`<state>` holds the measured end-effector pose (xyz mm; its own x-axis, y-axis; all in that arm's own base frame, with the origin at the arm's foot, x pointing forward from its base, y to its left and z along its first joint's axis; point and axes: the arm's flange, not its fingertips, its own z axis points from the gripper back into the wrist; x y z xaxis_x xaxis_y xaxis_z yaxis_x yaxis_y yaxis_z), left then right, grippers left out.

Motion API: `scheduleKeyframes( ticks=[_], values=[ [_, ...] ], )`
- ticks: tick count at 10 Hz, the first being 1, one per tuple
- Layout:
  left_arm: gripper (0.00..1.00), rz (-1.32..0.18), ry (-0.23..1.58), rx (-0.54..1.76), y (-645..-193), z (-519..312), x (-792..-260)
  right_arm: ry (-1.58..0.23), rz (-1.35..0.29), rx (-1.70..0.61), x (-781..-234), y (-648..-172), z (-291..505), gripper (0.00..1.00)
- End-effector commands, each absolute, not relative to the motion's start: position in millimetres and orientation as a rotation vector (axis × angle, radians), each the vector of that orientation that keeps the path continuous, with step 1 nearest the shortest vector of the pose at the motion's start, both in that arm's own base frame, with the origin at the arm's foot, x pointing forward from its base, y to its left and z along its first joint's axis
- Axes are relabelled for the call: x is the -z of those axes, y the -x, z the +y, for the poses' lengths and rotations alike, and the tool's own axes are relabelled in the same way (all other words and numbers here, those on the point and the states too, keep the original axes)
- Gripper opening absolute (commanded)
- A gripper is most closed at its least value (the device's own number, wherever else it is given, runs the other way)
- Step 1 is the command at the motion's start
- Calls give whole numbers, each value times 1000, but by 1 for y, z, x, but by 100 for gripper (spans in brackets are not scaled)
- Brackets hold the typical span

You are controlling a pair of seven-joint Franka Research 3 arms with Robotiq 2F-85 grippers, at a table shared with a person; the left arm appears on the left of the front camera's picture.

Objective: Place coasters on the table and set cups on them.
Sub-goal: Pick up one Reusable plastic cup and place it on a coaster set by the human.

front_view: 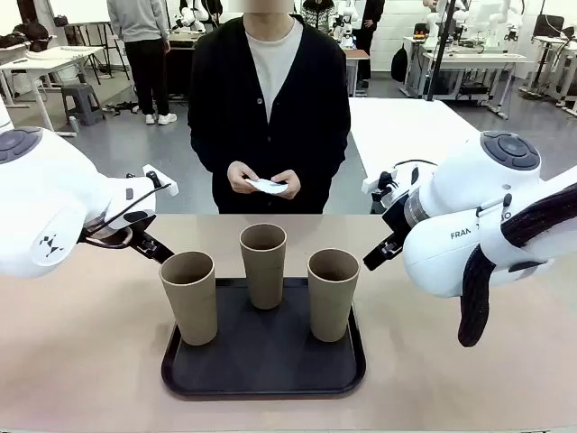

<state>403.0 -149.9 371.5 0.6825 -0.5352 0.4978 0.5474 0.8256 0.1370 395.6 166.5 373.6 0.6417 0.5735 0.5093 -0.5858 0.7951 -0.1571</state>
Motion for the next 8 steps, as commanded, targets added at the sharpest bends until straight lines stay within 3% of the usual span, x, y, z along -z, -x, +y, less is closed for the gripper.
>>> scheduleKeyframes(
  ticks=[1,8],
  values=[
    [100,-551,23,607,-403,-150,-372,-23,-572,-661,-374,-396,166,100],
    [100,-551,23,607,-403,-150,-372,-23,-572,-661,-374,-396,166,100]
  ],
)
